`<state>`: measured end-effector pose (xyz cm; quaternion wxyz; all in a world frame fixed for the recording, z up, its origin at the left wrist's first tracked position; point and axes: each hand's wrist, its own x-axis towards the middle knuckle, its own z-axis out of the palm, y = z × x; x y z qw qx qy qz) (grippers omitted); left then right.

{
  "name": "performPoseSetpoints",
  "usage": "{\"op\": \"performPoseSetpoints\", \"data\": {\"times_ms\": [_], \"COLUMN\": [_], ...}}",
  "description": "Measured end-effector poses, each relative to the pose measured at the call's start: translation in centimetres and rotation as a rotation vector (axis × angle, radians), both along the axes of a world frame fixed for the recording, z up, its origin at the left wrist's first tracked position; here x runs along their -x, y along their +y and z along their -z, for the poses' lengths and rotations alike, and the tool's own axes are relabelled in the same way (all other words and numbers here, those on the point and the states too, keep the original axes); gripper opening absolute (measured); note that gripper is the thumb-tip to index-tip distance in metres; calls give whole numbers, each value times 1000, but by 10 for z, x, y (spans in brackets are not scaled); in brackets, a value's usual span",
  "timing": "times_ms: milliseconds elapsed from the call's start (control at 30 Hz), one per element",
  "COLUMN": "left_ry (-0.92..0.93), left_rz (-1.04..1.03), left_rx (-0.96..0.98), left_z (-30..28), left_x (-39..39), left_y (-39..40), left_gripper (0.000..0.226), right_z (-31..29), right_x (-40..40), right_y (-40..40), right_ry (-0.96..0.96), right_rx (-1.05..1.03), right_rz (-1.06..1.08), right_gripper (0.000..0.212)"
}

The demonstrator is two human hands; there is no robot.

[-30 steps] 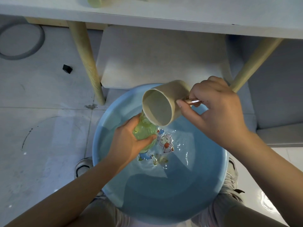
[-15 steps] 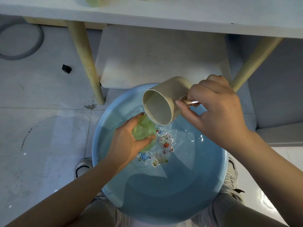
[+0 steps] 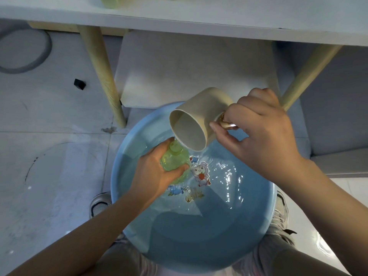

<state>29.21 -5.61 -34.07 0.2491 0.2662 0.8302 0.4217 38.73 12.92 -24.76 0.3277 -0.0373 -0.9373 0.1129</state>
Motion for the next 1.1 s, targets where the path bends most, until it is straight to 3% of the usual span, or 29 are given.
{"op": "performPoseSetpoints", "data": {"times_ms": [1100], "left_ry": [-33], "left_rz": [25], "left_rx": [43], "left_z": [-1], "left_x": [-1], "left_y": [0], "left_gripper": [59], "right_z": [-5], "right_x": [0], "right_y": [-3], "right_ry": [40], "right_rx": [-90], "right_rz": [-159], "right_gripper": [22]}}
